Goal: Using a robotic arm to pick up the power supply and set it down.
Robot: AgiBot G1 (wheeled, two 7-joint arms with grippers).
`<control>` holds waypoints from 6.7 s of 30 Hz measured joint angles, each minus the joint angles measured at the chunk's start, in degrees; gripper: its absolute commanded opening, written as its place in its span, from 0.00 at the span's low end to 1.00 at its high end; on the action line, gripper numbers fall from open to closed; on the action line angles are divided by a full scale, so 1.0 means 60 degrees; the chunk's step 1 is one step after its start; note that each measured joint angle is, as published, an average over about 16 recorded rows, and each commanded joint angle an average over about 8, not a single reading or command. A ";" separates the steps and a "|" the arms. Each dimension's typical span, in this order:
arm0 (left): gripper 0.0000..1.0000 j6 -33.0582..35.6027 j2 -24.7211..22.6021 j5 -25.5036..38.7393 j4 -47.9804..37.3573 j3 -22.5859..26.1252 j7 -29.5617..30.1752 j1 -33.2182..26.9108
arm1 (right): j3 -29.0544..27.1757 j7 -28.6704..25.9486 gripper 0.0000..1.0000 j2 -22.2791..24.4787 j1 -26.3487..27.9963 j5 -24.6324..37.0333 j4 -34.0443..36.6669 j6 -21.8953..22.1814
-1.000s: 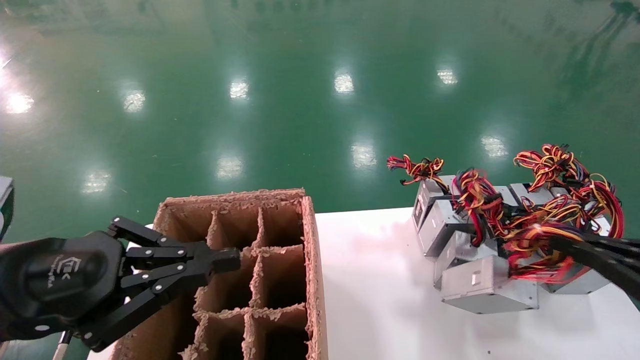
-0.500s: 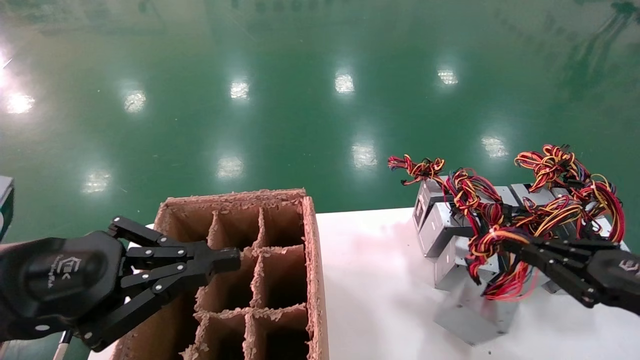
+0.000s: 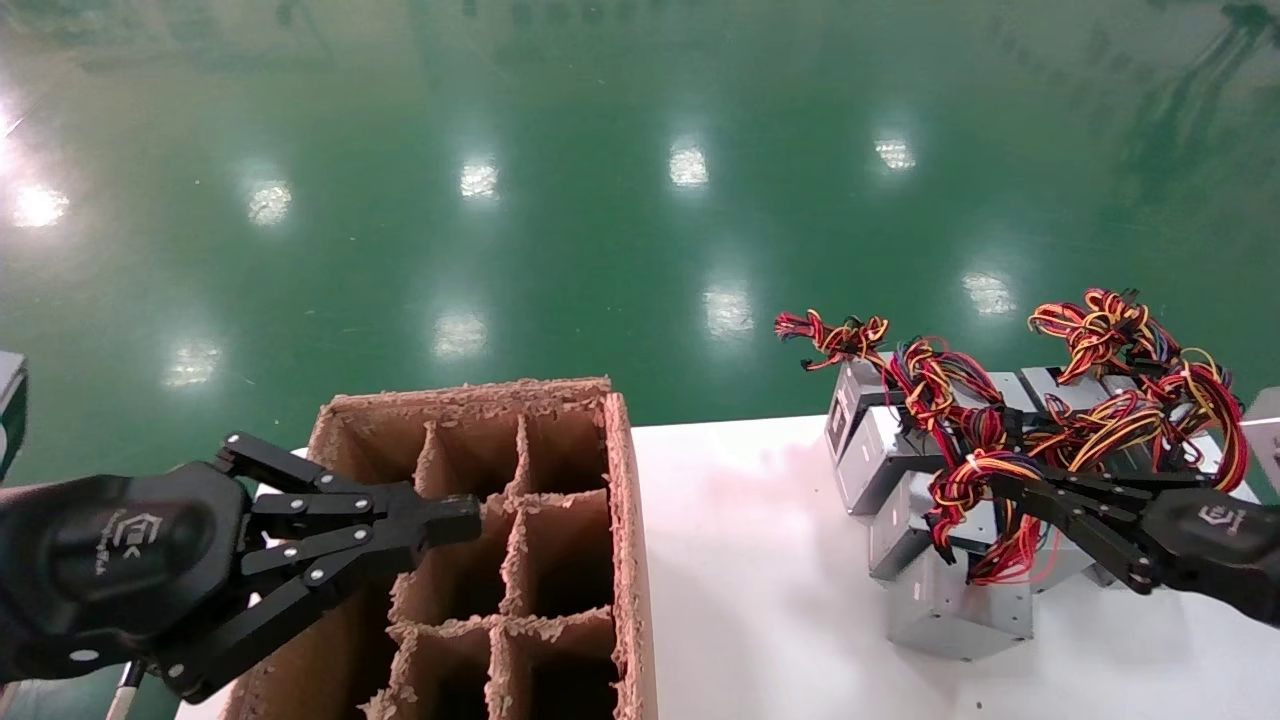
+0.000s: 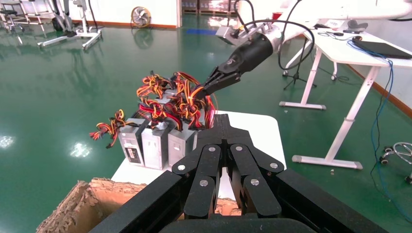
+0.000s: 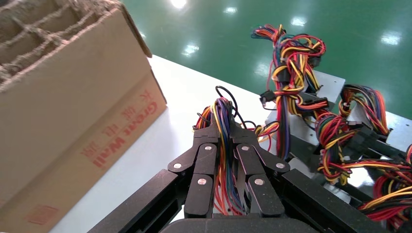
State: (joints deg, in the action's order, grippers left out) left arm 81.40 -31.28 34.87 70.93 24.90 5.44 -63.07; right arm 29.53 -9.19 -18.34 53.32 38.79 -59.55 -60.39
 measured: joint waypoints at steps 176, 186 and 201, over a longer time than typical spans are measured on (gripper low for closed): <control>1.00 -0.0003 0.0002 -0.0001 -0.0002 -0.0001 -0.0001 0.0002 | -0.2246 -0.0260 1.00 -0.2774 0.1376 0.0513 -0.2327 -0.4208; 1.00 -0.0003 0.0002 -0.0001 -0.0002 -0.0001 -0.0001 0.0002 | -0.2246 -0.0260 1.00 -0.2774 0.1376 0.0513 -0.2327 -0.4208; 1.00 -0.0003 0.0002 -0.0001 -0.0002 -0.0001 -0.0001 0.0002 | -0.2246 -0.0260 1.00 -0.2774 0.1376 0.0512 -0.2327 -0.4208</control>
State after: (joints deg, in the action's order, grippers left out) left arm 81.38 -31.27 34.86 70.92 24.90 5.43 -63.06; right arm 16.05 -10.75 -34.99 61.58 41.87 -73.51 -85.64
